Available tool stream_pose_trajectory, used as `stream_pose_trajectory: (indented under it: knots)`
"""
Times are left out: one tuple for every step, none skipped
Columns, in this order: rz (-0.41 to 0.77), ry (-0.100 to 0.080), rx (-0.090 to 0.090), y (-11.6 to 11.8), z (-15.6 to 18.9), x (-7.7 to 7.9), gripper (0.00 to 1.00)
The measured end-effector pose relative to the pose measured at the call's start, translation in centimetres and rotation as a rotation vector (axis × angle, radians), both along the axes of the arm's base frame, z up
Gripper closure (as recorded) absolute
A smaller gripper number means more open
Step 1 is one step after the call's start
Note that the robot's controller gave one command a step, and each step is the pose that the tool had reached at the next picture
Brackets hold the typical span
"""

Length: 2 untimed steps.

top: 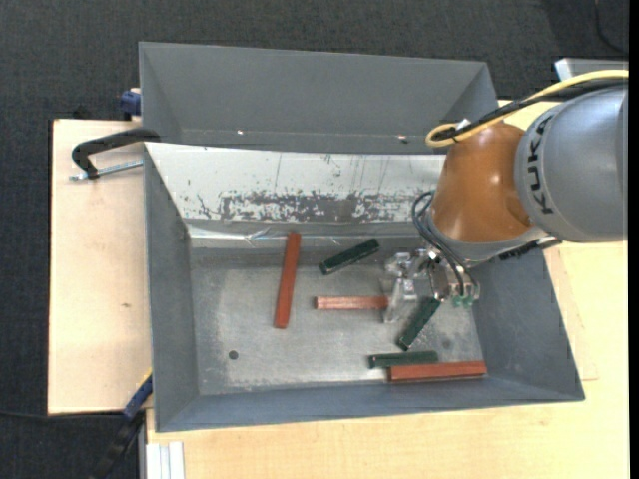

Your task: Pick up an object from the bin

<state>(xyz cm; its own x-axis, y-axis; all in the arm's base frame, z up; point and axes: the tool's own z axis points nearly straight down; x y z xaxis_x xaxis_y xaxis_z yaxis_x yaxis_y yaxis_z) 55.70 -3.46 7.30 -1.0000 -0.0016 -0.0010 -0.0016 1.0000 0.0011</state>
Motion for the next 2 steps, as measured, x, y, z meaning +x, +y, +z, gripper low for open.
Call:
stream_pose_trajectory:
  knots:
    - [0.000, 0.000, 0.000, 0.0, 0.0, 0.0, 1.00]
    - [0.007, 0.002, 0.000, -0.9, 4.1, -0.3, 1.00]
